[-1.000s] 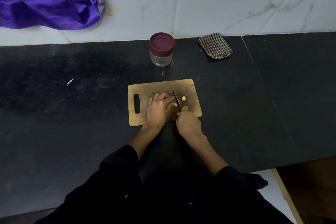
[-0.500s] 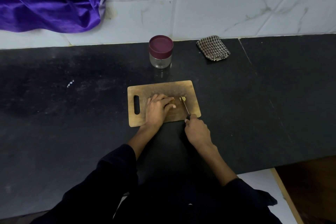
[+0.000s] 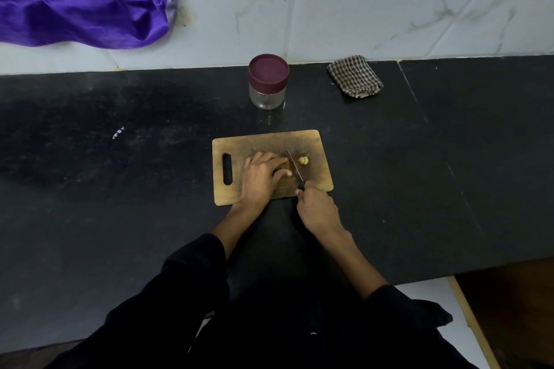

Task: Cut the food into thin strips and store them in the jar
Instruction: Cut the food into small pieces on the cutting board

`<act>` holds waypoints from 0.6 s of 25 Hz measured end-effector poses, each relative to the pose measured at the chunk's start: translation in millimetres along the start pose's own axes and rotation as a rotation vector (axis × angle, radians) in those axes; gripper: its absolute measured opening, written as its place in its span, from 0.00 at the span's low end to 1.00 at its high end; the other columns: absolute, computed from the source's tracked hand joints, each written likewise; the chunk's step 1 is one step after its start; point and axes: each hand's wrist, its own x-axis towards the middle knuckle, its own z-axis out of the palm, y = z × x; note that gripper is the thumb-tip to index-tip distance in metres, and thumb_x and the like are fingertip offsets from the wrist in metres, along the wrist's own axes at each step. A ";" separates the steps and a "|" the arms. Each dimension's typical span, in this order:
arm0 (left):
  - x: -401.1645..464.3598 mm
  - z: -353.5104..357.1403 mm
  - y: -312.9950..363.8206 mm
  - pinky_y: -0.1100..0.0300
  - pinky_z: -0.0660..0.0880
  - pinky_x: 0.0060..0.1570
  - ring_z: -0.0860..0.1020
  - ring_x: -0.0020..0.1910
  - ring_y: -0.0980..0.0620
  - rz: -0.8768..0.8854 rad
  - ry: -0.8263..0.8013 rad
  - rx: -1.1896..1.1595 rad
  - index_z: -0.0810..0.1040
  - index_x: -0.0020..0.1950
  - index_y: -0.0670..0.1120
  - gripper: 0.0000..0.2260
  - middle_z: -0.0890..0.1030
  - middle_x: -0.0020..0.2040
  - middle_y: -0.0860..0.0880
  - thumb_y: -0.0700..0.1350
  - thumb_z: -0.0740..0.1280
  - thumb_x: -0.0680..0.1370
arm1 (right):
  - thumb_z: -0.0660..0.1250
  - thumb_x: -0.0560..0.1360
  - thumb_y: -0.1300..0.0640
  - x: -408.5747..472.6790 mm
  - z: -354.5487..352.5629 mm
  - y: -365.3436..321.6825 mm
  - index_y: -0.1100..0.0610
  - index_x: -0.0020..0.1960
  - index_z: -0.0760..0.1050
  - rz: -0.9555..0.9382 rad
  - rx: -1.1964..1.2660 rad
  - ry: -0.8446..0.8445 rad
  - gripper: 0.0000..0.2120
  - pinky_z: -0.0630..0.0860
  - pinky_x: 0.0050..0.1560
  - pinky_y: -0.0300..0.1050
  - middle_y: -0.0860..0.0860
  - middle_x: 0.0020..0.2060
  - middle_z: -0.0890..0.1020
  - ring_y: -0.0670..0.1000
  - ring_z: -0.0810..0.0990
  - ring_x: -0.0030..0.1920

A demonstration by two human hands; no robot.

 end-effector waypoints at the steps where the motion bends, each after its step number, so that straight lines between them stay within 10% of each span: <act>1: 0.1 -0.5 0.4 0.53 0.67 0.56 0.74 0.54 0.49 0.001 -0.001 0.001 0.80 0.60 0.47 0.16 0.80 0.53 0.50 0.50 0.68 0.75 | 0.56 0.84 0.54 0.2 0.9 -0.8 0.57 0.57 0.70 0.004 -0.007 0.008 0.08 0.77 0.51 0.58 0.55 0.49 0.80 0.57 0.81 0.51; 15: 0.1 4.2 0.8 0.52 0.67 0.55 0.73 0.53 0.47 -0.014 0.013 0.027 0.80 0.60 0.45 0.13 0.81 0.54 0.48 0.47 0.67 0.77 | 0.58 0.82 0.56 24.2 -6.8 -22.9 0.58 0.61 0.69 0.009 -0.051 -0.005 0.09 0.77 0.47 0.51 0.56 0.51 0.81 0.55 0.81 0.50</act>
